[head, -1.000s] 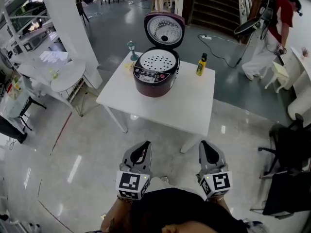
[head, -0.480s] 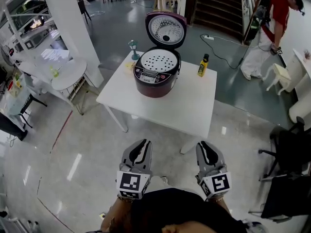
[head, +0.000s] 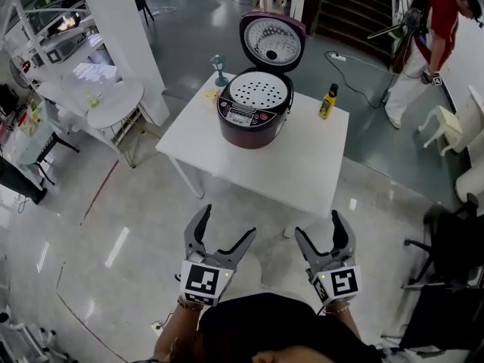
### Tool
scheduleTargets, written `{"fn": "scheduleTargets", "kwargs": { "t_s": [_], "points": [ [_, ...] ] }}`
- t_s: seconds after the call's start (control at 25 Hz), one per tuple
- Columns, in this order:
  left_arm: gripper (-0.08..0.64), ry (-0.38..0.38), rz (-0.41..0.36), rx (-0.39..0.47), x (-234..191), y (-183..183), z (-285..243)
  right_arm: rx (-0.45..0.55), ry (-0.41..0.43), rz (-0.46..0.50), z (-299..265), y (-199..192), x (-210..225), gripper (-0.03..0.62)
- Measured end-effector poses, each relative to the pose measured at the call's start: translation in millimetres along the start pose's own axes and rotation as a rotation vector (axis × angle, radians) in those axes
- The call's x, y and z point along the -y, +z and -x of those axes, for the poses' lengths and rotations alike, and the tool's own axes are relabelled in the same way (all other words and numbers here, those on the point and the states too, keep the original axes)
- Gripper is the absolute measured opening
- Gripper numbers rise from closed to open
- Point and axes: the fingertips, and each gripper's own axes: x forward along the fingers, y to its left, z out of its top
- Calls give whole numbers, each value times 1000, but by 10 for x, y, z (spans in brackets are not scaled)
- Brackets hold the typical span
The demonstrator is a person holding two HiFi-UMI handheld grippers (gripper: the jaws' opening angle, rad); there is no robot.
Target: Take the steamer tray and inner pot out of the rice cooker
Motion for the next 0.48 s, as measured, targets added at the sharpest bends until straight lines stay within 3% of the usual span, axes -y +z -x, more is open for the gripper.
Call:
{"fn": "scheduleTargets", "kwargs": {
  "t_s": [0.2, 0.36, 0.48],
  "points": [
    [428, 33, 84, 12, -198, 36, -27, -33, 78, 28, -109, -82, -123, 382],
    [428, 65, 32, 11, -308, 40, -137, -64, 115, 25, -232, -192, -75, 382],
    [428, 69, -13, 82, -387, 173, -247, -71, 135, -7, -405, -192, 2, 382]
  ]
}}
